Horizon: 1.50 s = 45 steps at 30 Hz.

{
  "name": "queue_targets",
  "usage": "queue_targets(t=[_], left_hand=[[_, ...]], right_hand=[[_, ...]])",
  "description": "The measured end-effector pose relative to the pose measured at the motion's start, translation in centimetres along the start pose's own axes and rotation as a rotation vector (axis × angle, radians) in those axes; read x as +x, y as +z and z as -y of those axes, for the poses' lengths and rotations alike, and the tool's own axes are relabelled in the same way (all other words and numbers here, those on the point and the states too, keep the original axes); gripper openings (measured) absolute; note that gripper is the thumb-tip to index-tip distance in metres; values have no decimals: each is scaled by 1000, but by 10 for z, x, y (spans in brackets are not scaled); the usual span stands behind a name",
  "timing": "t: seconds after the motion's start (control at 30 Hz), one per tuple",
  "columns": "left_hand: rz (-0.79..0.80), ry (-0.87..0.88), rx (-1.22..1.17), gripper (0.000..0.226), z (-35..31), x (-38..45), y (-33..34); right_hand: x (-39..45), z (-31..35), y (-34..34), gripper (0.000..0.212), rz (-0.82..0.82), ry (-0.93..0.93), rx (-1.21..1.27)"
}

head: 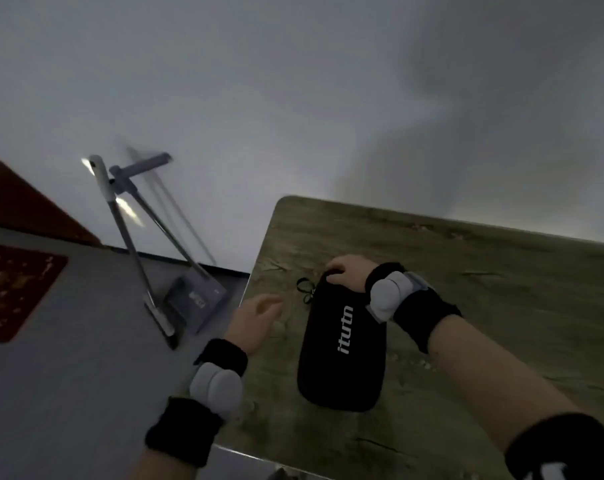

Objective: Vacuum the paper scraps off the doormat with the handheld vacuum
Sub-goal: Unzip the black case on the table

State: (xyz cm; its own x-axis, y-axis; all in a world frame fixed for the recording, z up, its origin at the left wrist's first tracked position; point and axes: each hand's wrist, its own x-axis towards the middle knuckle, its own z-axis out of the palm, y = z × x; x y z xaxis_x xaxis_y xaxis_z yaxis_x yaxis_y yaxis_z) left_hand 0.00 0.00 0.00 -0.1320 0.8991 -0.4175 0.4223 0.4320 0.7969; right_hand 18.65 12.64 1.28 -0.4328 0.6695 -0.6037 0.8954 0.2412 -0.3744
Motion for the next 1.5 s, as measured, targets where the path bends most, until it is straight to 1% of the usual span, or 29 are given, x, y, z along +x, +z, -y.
queue_targets(t=[0.07,0.1,0.2,0.27,0.3,0.4,0.5,0.53,0.57,0.63,0.73,0.8,0.87,0.97,1.0,1.07,1.13,1.23,1.33,1.4,1.5], left_hand=[[21,-59,-59,27,12,1,16],[49,-69,-72,31,15,1,24],[163,-162,-144,53,23,-5,44],[209,-184,-205,70,30,-5,51],[219,-167,-220,73,35,-5,56],[184,-124,-233,60,41,-4,60],[186,-95,-239,60,46,1,60],[181,-85,-221,60,44,0,60],[170,-80,-218,61,45,-1,62],[139,-79,-218,62,46,-2,65],[145,-78,-205,63,47,-4,67],[166,-77,-198,63,48,-4,66],[163,-74,-201,62,48,-3,66],[160,-74,-218,66,47,-2,65],[165,-73,-216,67,47,-2,65],[168,-74,-218,69,48,-2,64],[166,-76,-212,65,48,-1,64],[167,-72,-197,64,49,-1,64],[160,-90,-209,65,52,-1,65],[145,-101,-220,64,54,0,66],[140,-109,-219,63,55,1,67]], right_hand=[[14,7,7,43,51,1,-23],[18,8,9,42,70,0,-36],[33,11,16,40,107,-30,-89],[42,13,18,41,121,-66,-172],[46,13,18,42,133,-80,-215],[56,16,16,40,210,-106,-290],[70,21,16,37,320,-86,-376],[72,21,17,37,334,-86,-402],[76,23,20,36,333,-91,-424],[85,23,26,34,273,-109,-387],[94,26,33,29,305,-97,-405],[94,34,37,41,246,-118,-449],[89,43,37,39,199,-129,-477],[90,48,37,36,171,-133,-500],[92,47,37,34,180,-138,-508],[96,48,38,20,217,-142,-518],[98,49,37,11,279,-157,-508],[100,47,37,19,314,-158,-492],[97,43,37,25,289,-124,-510],[98,39,34,33,273,-127,-488],[98,38,29,30,201,-121,-493]])
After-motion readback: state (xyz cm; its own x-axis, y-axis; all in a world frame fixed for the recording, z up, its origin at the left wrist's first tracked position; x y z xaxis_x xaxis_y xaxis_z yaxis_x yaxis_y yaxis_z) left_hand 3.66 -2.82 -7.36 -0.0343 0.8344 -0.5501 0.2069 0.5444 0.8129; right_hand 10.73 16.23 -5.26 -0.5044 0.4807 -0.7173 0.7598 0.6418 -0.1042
